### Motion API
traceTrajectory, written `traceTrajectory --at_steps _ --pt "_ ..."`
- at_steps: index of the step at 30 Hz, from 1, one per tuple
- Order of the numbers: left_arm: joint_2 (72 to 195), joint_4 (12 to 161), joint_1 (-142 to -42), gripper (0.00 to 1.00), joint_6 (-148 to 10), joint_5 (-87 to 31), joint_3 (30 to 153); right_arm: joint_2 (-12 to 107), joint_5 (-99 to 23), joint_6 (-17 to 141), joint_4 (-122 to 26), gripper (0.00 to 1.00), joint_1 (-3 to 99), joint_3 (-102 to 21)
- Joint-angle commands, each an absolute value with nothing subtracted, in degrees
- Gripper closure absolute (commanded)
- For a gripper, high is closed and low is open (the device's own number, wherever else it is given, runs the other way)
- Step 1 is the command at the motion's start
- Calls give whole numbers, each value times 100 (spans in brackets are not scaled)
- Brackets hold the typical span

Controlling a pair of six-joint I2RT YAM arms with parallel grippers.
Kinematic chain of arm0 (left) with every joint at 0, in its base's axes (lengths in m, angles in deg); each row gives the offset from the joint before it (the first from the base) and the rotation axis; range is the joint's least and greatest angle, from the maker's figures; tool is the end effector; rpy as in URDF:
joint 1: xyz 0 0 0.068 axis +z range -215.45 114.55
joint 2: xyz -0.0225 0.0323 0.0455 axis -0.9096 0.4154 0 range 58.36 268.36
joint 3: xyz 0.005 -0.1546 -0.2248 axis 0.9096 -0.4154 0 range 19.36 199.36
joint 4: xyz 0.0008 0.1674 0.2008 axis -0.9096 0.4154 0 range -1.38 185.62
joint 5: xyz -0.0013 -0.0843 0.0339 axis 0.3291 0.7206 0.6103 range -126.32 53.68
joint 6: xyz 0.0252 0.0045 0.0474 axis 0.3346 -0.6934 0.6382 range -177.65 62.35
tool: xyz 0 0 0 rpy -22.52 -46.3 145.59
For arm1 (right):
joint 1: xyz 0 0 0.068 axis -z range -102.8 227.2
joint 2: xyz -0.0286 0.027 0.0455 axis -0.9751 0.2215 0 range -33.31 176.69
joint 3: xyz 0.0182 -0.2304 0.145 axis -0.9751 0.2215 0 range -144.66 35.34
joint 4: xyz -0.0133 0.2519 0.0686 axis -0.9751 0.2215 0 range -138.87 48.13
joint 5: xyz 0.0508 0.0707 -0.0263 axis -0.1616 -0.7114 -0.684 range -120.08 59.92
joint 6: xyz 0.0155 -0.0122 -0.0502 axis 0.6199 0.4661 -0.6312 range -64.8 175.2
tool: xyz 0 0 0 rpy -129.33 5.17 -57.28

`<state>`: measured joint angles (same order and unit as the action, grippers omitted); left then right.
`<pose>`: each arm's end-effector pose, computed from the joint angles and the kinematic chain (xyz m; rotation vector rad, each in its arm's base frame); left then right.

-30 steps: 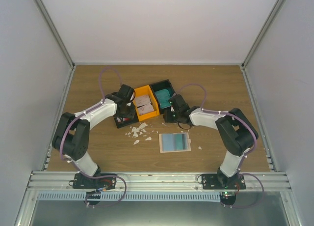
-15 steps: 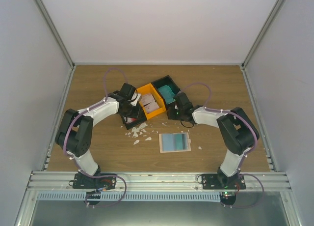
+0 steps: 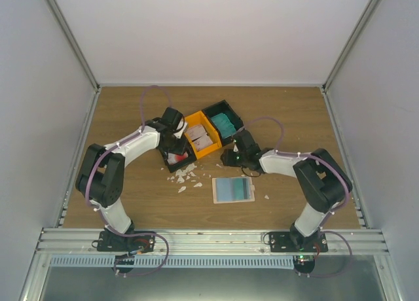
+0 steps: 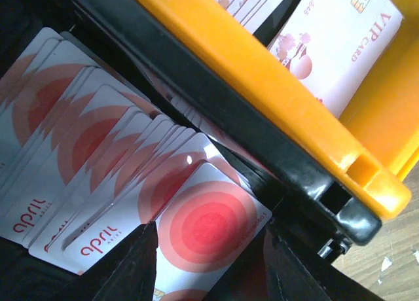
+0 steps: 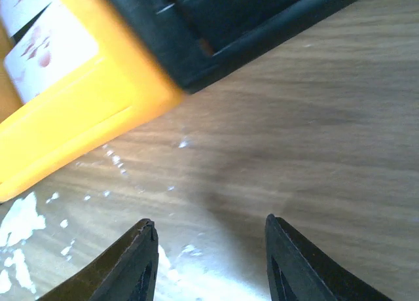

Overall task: Put the credit cards into the card holder
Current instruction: Adjust the storage box at the center of the board, then pick up the credit card from the storage box.

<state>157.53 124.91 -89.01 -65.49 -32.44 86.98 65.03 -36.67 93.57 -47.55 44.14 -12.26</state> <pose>0.3140 -0.1394 0.1958 0.3982 2.7492 -0.2378 0.2718 0.1818 0.1367 0.0689 2.5947 0.6419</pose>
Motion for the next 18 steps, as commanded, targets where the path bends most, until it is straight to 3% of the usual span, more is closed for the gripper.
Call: traceTrajectory --at_steps 1,10,18 --pt "15949 12731 -8934 52 -6174 -3294 8880 6311 -3717 9297 -5220 54 4118 -1106" --pt "16383 12854 -8928 59 -5907 -3395 9061 6693 -3557 8972 -5274 53 3574 -1482" --pt "16542 12900 -8928 44 -5923 -3584 9096 6961 -3464 8913 -5340 53 3256 -1647"
